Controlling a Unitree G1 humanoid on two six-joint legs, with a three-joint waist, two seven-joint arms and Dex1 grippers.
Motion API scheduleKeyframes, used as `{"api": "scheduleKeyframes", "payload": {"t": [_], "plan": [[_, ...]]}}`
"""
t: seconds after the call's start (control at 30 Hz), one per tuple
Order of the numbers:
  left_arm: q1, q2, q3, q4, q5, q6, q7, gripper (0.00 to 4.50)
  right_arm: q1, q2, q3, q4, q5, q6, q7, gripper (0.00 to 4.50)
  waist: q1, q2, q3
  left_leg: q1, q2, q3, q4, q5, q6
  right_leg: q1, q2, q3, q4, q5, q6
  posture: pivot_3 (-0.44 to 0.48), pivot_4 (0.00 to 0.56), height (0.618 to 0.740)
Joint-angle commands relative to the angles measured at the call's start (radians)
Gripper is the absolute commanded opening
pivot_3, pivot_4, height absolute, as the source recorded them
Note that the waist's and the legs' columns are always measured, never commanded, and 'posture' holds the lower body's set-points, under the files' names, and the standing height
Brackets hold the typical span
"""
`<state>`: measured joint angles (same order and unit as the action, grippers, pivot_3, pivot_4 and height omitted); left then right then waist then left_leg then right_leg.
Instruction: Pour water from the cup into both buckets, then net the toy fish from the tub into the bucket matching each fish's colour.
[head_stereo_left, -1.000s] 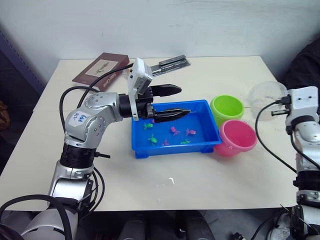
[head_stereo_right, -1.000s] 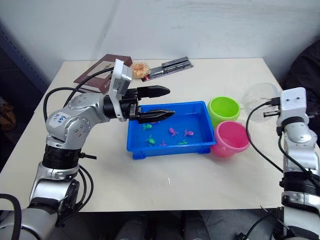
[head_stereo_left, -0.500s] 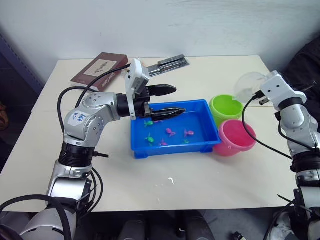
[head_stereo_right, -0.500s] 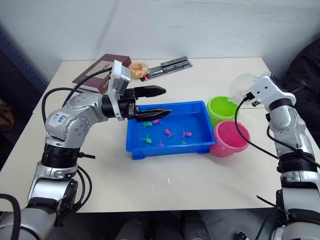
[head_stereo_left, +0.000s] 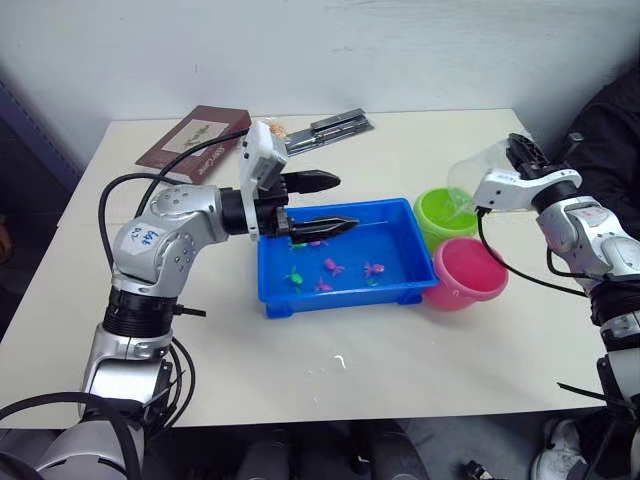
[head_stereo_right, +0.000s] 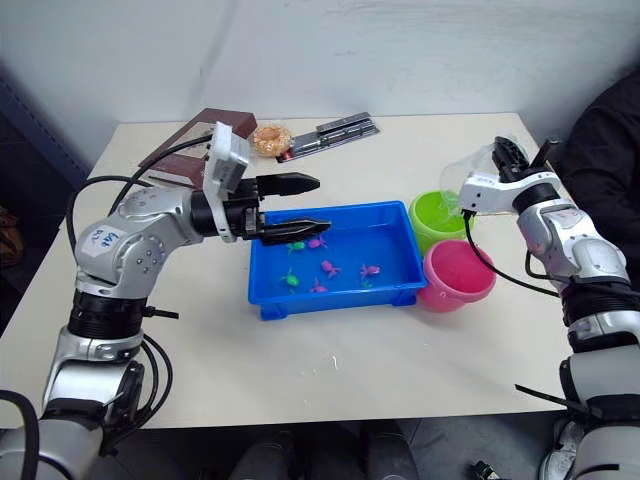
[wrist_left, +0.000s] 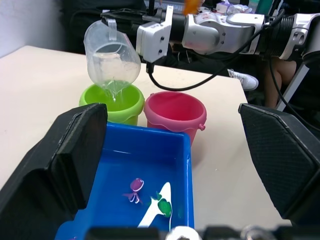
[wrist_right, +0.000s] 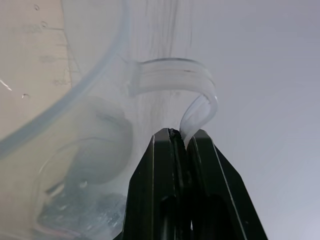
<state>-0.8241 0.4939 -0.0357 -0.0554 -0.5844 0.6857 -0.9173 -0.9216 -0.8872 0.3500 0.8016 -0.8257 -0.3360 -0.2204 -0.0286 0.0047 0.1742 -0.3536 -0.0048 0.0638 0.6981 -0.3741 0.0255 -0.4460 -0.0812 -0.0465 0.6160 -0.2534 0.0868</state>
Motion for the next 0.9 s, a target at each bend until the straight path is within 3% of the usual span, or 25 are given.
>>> {"api": "scheduleKeyframes", "payload": {"t": [0.03, 0.3, 0.6, 0.7, 0.9], "plan": [[-0.016, 0.008, 0.026, -0.024, -0.010, -0.006, -0.003, 4.50, -0.048, -0.031, -0.003, -0.012, -0.031, -0.018, -0.044, 0.05, 0.000, 0.000, 0.000, 0.000, 0.000, 0.000, 0.000, 0.000, 0.000, 0.000, 0.000, 0.000, 0.000, 0.000, 0.000, 0.000, 0.150, 0.740], [-0.047, 0.008, 0.022, -0.020, -0.005, -0.030, -0.023, 4.50, -0.081, -0.029, 0.037, 0.016, -0.068, -0.047, -0.017, 0.05, 0.001, 0.000, 0.000, 0.000, 0.000, 0.000, 0.000, 0.000, 0.000, 0.000, 0.001, 0.000, 0.000, 0.000, 0.000, 0.000, 0.150, 0.740], [-0.093, 0.014, 0.026, -0.006, -0.006, -0.048, -0.053, 4.50, -0.058, -0.018, -0.061, 0.001, 0.079, 0.003, 0.108, 0.05, 0.000, 0.000, 0.000, 0.000, 0.000, 0.000, 0.000, 0.000, 0.000, 0.000, 0.001, -0.001, 0.000, 0.000, 0.000, 0.000, 0.150, 0.740], [-0.074, 0.031, 0.011, -0.027, -0.010, -0.051, -0.095, 4.50, 0.003, -0.018, -0.147, 0.017, 0.204, 0.018, 0.171, 0.05, 0.003, 0.000, 0.000, 0.000, 0.000, 0.000, 0.000, 0.000, 0.000, 0.000, 0.001, -0.001, 0.000, 0.000, 0.000, 0.000, 0.150, 0.740], [-0.069, 0.031, -0.006, -0.026, -0.019, -0.033, -0.136, 4.50, 0.142, 0.061, -0.496, -0.089, 0.653, 0.261, 0.382, 0.05, 0.002, 0.000, 0.000, -0.001, 0.000, -0.001, 0.000, 0.000, 0.000, 0.001, 0.001, -0.002, 0.000, 0.000, 0.000, 0.000, 0.150, 0.740]]}}
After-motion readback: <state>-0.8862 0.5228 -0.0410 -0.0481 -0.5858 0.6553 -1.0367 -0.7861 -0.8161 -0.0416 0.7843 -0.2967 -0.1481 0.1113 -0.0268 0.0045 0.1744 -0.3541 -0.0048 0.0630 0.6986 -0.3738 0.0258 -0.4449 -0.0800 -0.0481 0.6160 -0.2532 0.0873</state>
